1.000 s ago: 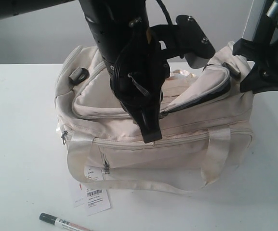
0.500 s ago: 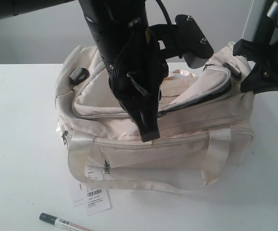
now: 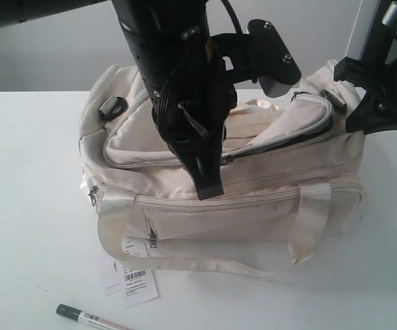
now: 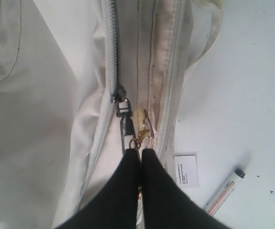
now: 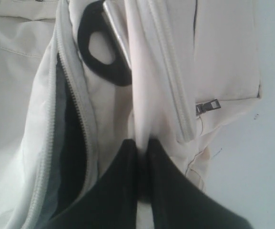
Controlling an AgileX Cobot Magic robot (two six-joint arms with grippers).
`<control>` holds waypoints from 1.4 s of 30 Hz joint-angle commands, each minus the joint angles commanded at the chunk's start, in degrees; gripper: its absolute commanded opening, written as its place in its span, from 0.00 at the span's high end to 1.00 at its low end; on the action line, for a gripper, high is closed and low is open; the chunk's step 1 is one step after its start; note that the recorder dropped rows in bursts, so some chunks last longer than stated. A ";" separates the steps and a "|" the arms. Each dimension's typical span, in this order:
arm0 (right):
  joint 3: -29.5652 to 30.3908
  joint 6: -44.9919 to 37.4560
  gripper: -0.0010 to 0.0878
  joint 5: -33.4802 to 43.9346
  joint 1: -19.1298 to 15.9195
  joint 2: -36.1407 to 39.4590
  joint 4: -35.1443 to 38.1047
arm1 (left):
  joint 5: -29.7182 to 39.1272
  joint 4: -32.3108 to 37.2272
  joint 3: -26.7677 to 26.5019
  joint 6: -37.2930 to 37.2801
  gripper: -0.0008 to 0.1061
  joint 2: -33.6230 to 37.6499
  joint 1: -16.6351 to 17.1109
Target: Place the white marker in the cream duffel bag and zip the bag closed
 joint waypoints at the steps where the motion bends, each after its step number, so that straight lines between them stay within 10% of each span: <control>1: 0.00 0.00 0.99 0.00 0.00 0.00 0.00 | 0.00 0.12 0.00 0.00 0.99 -0.23 0.00; 31: 0.00 -0.53 0.98 0.14 0.00 0.00 0.11 | -2.39 3.66 5.62 -3.23 0.99 -6.40 0.10; 42: -4.01 -6.65 0.41 6.27 0.00 -1.91 0.07 | -3.91 3.91 5.62 -4.67 0.99 -6.40 0.10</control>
